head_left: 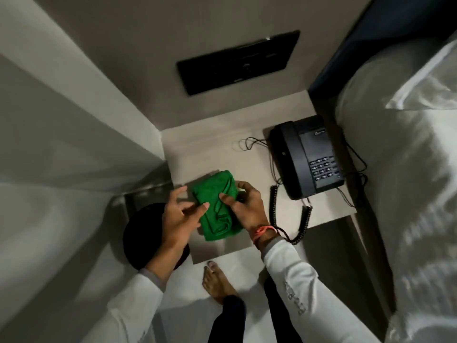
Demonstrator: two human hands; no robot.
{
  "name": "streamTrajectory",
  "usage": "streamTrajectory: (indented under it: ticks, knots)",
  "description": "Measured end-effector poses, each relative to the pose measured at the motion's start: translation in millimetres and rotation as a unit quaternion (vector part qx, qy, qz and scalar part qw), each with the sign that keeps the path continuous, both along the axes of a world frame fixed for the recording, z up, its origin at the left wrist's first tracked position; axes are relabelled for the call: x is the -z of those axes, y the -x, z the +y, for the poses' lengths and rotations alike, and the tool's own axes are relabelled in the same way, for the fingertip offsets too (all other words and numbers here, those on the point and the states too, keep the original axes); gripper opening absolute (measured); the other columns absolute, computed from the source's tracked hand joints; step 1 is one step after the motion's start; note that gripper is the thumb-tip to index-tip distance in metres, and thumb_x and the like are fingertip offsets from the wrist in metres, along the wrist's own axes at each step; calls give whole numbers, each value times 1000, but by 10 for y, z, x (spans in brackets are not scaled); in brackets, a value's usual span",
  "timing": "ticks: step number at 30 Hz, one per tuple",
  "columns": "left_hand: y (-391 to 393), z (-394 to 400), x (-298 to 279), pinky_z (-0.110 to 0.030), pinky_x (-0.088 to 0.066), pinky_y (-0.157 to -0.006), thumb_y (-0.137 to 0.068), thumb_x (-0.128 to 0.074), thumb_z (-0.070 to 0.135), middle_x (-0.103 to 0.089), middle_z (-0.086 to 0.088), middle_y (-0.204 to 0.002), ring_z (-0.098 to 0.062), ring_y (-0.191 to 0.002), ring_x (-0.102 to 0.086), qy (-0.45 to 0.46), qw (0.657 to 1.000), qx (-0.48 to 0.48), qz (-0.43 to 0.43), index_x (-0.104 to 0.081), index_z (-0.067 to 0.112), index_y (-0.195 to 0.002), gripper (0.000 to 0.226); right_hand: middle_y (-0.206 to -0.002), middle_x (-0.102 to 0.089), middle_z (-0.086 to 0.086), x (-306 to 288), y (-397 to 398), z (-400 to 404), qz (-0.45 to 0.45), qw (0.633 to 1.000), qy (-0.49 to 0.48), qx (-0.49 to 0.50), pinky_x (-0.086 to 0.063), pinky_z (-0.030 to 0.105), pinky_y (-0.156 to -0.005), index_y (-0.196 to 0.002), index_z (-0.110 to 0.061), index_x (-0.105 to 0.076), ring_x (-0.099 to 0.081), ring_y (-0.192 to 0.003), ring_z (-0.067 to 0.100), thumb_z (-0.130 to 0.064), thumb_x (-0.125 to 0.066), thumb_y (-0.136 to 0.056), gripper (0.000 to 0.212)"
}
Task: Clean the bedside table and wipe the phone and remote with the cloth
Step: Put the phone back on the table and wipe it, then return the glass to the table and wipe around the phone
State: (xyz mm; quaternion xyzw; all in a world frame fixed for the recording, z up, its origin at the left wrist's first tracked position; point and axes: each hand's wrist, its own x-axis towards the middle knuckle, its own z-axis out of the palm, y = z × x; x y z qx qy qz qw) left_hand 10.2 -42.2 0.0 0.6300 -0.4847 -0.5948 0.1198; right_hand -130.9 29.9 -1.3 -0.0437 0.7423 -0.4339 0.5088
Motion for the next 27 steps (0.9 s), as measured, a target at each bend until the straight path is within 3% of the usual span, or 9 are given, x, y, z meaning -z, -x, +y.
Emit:
streamTrajectory:
  ticks: [3, 6, 9, 12, 17, 22, 27]
  knots:
    - [-177, -178, 155, -60, -60, -84, -79, -84, 5, -71, -15, -92, -39, -93, -73, 59, 992, 9, -110, -51, 12, -128, 60, -118, -76, 15, 71, -176, -230, 145, 975, -27, -169, -55, 30, -98, -125, -10, -69, -71, -111, 33, -9, -76, -84, 42]
    - [-203, -218, 178, -52, -56, -94, -77, -81, 5, -68, -20, -114, -42, -106, -68, 99, 974, 73, -189, -51, 10, -125, 57, -131, -64, 18, 44, -244, -340, 232, 924, -51, -300, -53, 40, -97, -129, -8, -65, -59, -123, 39, -7, -66, -82, 46]
    - [-18, -190, -21, -49, -53, -96, -81, -75, 10, -53, -21, -133, -42, -119, -57, 211, 935, 170, -229, -49, 11, -132, 57, -145, -49, 13, -60, -131, -308, 306, 886, -63, -342, -50, 46, -103, -145, -15, -50, -48, -133, 37, -14, -62, -83, 63]
    - [373, -94, -383, -52, -49, -102, -91, -70, 22, -51, -20, -140, -38, -128, -52, 362, 868, 288, -180, -52, 8, -136, 50, -160, -40, 18, -266, 121, -53, 445, 850, -51, -279, -33, 47, -122, -155, -12, -40, -39, -147, 36, -19, -58, -89, 69]
    - [1371, 185, -989, -48, -41, -114, -104, -54, 37, -42, -21, -159, -35, -144, -45, 562, 706, 424, -76, -48, 12, -150, 53, -166, -27, 24, -717, 918, 705, 649, 752, -70, -88, -19, 52, -129, -156, -10, -40, -23, -157, 38, -27, -61, -97, 65]
    - [2652, 897, -1585, -55, -34, -121, -106, -45, 42, -30, -21, -165, -34, -154, -31, 651, 547, 526, 24, -34, 18, -158, 58, -167, -22, 26, -1258, 1901, 1842, 698, 689, -179, 72, -16, 55, -129, -160, -11, -32, -17, -159, 38, -35, -51, -103, 64]
    - [3689, 1892, -1847, -53, -29, -125, -108, -37, 46, -26, -21, -167, -33, -156, -26, 687, 423, 583, 94, -28, 18, -160, 60, -168, -21, 25, -1523, 2506, 2940, 686, 642, -256, 228, -16, 54, -129, -160, -9, -29, -16, -159, 38, -35, -49, -103, 65]
